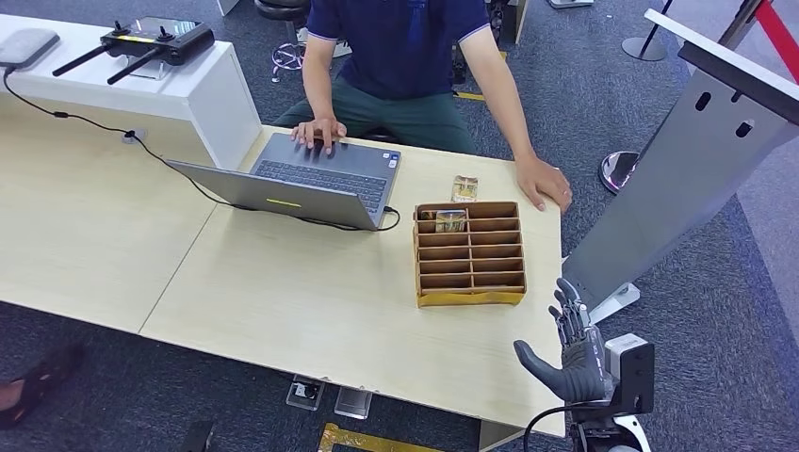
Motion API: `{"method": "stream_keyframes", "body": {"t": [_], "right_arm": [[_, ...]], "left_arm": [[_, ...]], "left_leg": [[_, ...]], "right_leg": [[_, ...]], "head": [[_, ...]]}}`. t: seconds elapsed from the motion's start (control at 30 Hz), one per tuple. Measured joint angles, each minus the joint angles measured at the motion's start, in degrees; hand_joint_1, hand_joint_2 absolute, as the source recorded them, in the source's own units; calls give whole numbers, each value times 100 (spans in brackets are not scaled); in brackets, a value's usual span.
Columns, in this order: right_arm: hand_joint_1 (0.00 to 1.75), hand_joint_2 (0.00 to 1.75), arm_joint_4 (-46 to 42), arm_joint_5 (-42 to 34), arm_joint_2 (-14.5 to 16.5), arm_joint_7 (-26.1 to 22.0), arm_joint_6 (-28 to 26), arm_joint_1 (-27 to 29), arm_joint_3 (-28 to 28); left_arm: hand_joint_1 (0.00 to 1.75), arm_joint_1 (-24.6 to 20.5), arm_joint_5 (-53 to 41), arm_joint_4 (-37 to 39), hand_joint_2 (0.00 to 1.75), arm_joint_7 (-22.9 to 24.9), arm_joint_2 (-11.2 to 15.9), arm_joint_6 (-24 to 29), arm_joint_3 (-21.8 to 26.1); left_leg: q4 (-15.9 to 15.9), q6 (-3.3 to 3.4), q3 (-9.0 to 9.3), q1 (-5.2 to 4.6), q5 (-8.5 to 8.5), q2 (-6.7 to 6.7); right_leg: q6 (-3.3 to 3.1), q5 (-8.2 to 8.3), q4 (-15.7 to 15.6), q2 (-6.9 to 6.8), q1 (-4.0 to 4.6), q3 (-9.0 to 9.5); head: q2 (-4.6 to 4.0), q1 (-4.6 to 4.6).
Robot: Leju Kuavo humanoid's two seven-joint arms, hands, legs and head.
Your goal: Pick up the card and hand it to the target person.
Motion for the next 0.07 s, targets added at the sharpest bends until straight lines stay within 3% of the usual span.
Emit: {"method": "stream_keyframes", "body": {"t": [0.07], "right_arm": [[0, 175, -6, 22, 0, 23, -17, 2, 1]], "left_arm": [[0, 0, 0, 0, 0, 3, 0, 0, 0]], "left_leg": [[0, 0, 0, 0, 0, 0]], "right_leg": [[0, 0, 0, 0, 0, 0]], "head": [[0, 0]]}}
